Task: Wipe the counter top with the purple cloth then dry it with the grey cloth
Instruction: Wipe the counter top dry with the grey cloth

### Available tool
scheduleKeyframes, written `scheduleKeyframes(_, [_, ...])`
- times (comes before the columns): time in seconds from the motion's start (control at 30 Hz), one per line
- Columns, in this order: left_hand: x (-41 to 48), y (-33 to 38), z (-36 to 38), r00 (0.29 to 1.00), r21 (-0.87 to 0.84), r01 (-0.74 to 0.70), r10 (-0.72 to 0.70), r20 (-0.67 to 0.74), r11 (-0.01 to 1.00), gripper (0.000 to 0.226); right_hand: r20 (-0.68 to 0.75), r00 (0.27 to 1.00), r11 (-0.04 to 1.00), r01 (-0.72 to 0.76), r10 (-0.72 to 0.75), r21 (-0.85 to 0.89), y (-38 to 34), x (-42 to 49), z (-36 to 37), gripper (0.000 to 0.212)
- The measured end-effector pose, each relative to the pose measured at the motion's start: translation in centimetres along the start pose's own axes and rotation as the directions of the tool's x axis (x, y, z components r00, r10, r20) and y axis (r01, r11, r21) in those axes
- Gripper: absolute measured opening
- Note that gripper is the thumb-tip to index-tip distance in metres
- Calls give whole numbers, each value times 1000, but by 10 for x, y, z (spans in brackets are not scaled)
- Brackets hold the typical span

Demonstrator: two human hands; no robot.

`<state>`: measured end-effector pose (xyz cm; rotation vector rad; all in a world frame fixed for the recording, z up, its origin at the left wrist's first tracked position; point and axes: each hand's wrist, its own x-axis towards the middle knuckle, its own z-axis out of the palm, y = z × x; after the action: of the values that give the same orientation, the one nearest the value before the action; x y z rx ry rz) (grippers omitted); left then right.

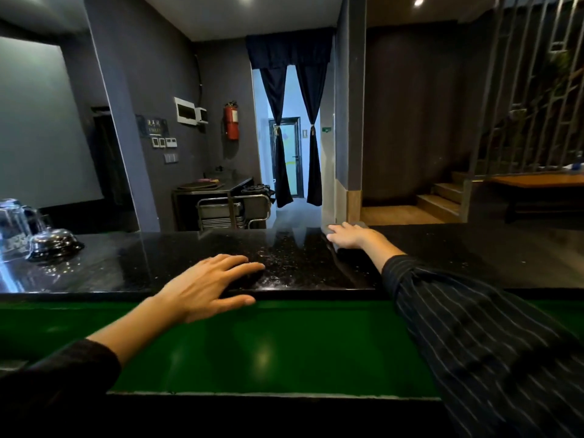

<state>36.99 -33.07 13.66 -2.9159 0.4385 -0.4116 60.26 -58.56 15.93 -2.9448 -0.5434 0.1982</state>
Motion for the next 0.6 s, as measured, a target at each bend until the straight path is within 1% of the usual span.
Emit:
scheduleKeyframes(0.03, [0,-2,4,1000,-19,10,-10,-15,1000,70,-33,998,999,-51,51,-7,-9,5,1,61])
scheduleKeyframes(0.1, [3,-3,6,999,-34,8,-10,-40,999,72,-81,991,994,-110,109,-8,-35,6,4,60])
scheduleKeyframes(0.17, [4,-6,8,999,-37,2,-4,-49,999,74,-105,989,995,-101,100,0,-69,8,9,58])
scheduleKeyframes(0.27, [6,-9,8,999,-47,5,-7,-48,999,77,-77,996,999,41,-43,-28,-126,6,16,57])
scheduleKeyframes(0.33, [6,-9,6,1000,-34,13,-14,-25,999,79,-21,983,979,181,-183,-92,-155,-1,21,60])
scheduleKeyframes(0.37, [6,-9,4,1000,-32,18,-19,-18,999,80,10,968,961,252,-252,-118,-162,-4,23,62])
scheduleKeyframes(0.43, [5,-10,4,1000,-45,18,-19,-23,999,82,54,943,931,334,-330,-148,-154,-18,21,63])
scheduleKeyframes(0.5, [4,-9,7,999,-71,17,-19,-28,997,84,62,951,945,309,-304,-111,-122,-35,15,55])
scheduleKeyframes(0.57, [3,-8,9,999,-101,27,-29,-21,995,86,31,984,984,176,-174,-37,-75,-47,9,52])
scheduleKeyframes(0.6, [2,-8,9,999,-108,29,-32,-24,994,86,16,997,997,72,-72,-9,-50,-56,5,52])
